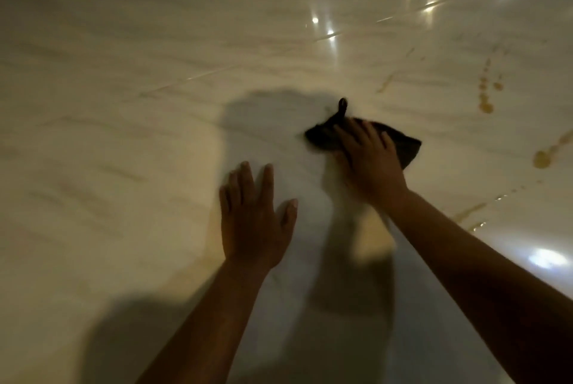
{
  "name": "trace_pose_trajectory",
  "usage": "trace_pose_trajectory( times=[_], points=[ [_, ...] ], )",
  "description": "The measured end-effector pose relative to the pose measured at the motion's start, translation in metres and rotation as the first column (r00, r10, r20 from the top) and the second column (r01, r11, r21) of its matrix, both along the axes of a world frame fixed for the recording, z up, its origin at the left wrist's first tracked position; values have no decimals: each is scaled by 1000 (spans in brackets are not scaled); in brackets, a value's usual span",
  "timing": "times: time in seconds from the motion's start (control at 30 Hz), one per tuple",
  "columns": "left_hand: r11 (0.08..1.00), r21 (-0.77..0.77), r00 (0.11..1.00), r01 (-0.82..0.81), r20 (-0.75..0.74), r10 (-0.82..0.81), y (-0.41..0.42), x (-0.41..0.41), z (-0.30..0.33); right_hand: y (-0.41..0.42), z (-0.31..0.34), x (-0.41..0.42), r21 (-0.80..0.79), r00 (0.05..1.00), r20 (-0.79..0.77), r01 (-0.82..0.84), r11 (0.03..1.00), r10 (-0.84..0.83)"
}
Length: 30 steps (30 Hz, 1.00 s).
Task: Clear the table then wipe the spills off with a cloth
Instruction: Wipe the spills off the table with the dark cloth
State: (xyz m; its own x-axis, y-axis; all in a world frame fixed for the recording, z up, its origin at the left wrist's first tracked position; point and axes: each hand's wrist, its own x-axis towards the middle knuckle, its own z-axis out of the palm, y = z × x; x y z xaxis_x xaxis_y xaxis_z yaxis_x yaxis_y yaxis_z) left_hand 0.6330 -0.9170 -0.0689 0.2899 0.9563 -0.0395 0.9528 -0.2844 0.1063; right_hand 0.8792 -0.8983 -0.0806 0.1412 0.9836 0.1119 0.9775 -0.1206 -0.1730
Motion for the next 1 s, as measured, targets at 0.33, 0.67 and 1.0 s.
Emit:
trace_pose_trajectory(
  times=[0.33,0.67,1.0],
  points=[
    [996,-65,997,61,-36,-64,-61,-17,5,-52,4,15,-30,965,-11,263,964,-263],
    [974,-53,975,220,-9,-221,-144,-34,4,-193,8,-10,-32,999,-21,-42,999,42],
    [956,-76,959,284,10,-284,-195,-43,6,-233,6,-53,-32,968,-99,230,973,-232]
  ],
)
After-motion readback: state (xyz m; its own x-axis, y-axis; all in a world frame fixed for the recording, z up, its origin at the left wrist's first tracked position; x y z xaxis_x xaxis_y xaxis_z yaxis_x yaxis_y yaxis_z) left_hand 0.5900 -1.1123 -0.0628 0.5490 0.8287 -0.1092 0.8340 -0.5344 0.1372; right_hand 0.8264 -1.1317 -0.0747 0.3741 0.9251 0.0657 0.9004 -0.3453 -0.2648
